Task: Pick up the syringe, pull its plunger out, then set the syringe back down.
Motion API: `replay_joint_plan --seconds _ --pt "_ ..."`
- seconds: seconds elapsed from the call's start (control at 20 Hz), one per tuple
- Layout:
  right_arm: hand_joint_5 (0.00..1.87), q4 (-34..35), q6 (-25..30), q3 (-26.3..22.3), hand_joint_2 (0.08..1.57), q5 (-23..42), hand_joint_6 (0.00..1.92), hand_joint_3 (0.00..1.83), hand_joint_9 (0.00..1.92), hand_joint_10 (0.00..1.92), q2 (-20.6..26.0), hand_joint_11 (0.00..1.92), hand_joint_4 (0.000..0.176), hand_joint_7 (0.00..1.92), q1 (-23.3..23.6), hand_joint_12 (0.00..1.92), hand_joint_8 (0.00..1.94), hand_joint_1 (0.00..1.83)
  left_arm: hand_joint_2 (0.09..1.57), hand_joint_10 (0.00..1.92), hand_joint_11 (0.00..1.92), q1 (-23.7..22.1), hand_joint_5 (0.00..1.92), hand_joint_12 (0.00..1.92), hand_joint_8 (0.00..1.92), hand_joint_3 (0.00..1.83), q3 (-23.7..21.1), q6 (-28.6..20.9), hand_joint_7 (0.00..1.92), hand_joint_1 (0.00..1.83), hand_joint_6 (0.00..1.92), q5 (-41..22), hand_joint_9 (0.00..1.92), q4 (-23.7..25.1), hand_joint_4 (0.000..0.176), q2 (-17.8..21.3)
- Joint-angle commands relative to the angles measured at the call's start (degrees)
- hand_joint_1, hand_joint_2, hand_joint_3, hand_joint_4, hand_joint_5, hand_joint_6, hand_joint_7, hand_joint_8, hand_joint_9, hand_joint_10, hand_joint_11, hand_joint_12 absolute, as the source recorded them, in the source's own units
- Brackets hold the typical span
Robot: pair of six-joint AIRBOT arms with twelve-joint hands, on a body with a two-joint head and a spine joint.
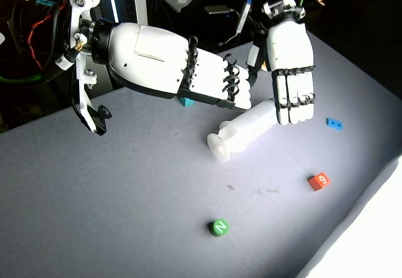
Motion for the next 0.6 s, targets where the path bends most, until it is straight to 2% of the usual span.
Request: replay_joint_plan --seconds 0.0,0.05,0.15,0.3,0.4,0.5,0.55 --pt "0.05 0.5 0.1 0.0 1.21 6.8 0.01 0.0 0.04 0.01 0.2 0.01 0.0 0.05 0.5 0.02 0.01 0.31 0.97 0.0 0.0 -0.2 0.0 0.14 0.0 0.0 0.4 0.2 0.0 0.99 0.0 -1.2 0.0 2.3 0.0 -0.7" --pt "0.06 0.5 0.0 0.0 1.2 6.8 0.01 0.0 0.05 0.01 0.2 0.02 0.0 0.06 0.4 0.03 0.01 0.32 0.98 0.0 0.0 0.1 0.0 0.1 0.0 0.0 1.0 0.2 0.0 1.0 0.0 -1.4 0.0 2.3 0.0 -1.5" --pt "0.02 0.5 0.0 0.0 1.21 6.8 0.0 0.0 0.02 0.0 0.2 0.0 0.0 0.03 0.3 0.03 0.0 0.26 0.96 0.0 0.0 1.3 0.0 0.17 0.0 0.0 2.3 0.4 0.0 0.99 0.0 -1.4 0.0 2.1 0.0 -3.0" --pt "0.04 0.5 0.0 0.0 1.19 7.0 0.01 0.0 0.04 0.01 0.2 0.01 0.0 0.05 0.3 0.05 0.01 0.32 0.97 0.0 0.0 2.9 0.0 0.15 0.0 0.0 3.6 0.4 0.0 0.99 0.0 -2.1 0.0 1.9 0.0 -4.9" --pt "0.03 0.5 0.0 0.0 1.19 7.0 0.0 0.0 0.05 0.0 0.2 0.0 0.0 0.04 0.2 0.12 0.0 0.29 0.98 0.0 0.0 4.1 0.0 0.18 0.0 0.0 4.5 0.4 0.0 1.01 0.0 -2.1 0.0 1.9 0.0 -6.0" --pt "0.01 0.5 0.0 0.0 1.2 7.0 0.0 0.0 0.02 0.0 0.3 0.0 0.0 0.02 -0.2 0.04 0.0 0.27 0.97 0.01 0.0 4.8 0.0 0.23 0.0 0.0 5.6 0.4 0.0 0.99 0.0 -2.1 0.02 2.0 0.0 -7.3" --pt "0.02 0.5 -0.1 0.0 1.2 6.9 0.01 0.0 0.03 0.01 0.3 0.0 0.0 0.03 -0.3 0.03 0.01 0.29 0.98 0.0 0.0 5.1 0.0 0.14 0.0 0.0 6.2 0.4 0.0 0.98 0.0 -2.1 0.0 2.0 0.0 -7.8"
